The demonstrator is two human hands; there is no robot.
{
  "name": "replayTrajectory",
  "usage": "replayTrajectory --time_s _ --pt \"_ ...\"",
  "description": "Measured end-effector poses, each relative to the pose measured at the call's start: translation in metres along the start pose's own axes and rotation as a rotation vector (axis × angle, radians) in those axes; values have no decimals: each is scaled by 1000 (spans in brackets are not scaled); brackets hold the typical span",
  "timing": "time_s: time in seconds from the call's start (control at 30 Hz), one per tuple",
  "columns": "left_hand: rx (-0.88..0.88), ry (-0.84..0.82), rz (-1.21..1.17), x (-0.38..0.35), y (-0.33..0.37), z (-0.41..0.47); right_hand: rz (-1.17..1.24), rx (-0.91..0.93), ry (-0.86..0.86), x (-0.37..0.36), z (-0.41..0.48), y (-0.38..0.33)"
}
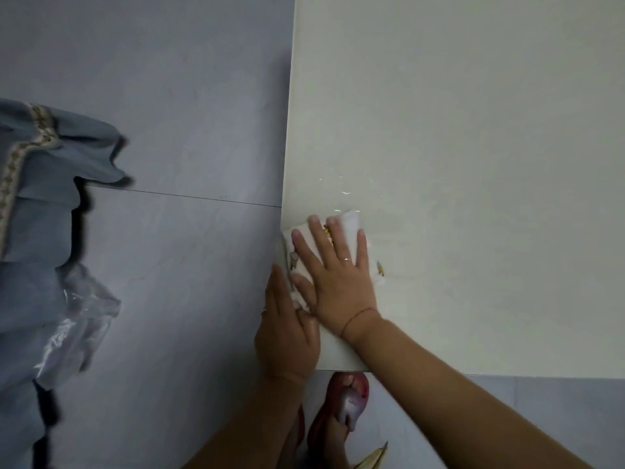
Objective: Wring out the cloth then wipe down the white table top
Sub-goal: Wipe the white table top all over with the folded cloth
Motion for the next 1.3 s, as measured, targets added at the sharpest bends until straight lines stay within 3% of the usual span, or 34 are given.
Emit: replayTrajectory --time_s 0.07,0.17,0.23,0.27,0.37,0.43,0.47,0.57,0.63,0.7,0.77,0.83,0.87,1.0,1.07,1.2,1.23,1.3 --pt "-3 2 9 -1 0 2 -8 42 -3 13 10 28" --pt "-6 2 35 -1 0 3 53 -320 96 31 29 80" --pt "2 -21 73 -2 0 4 98 -492 168 26 35 69" --pt "4 -27 95 -2 0 4 87 -464 158 19 37 50" --pt "-18 -15 205 -2 1 6 17 -109 28 3 35 1" --pt "-33 21 259 -4 1 7 -15 45 -29 13 41 17" --pt "-39 33 270 -4 1 6 -22 35 -31 21 47 34" --pt "-41 38 302 -6 1 6 28 -323 85 38 65 84" --pt "-37 28 308 -7 2 6 87 -511 167 33 73 74" --pt "-32 27 317 -6 2 7 78 -406 131 20 80 34" --pt "-22 15 323 -6 2 7 32 -134 10 11 80 7" --pt "-20 12 326 -7 1 7 3 39 -40 21 85 21" --pt "-22 16 331 -7 1 7 3 30 -36 28 90 39" --pt "-80 82 387 -3 3 7 74 -441 114 52 115 98" --pt "-130 132 383 4 12 18 92 -523 139 47 122 73" --pt "-77 234 348 26 41 75 12 39 -78 30 125 18" --pt "-66 261 342 32 48 92 -11 120 -97 36 132 29" --pt "-67 288 332 39 60 125 -37 47 -47 49 152 64"
Point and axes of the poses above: each hand's wrist, its own z-axis towards the middle knuckle, its own x-axis out of the back of the hand, y = z × x, the point moved 5 cm from there along z, towards the middle knuckle, and after that the axes turned 14 degrees about z, right-handed, at the moved point
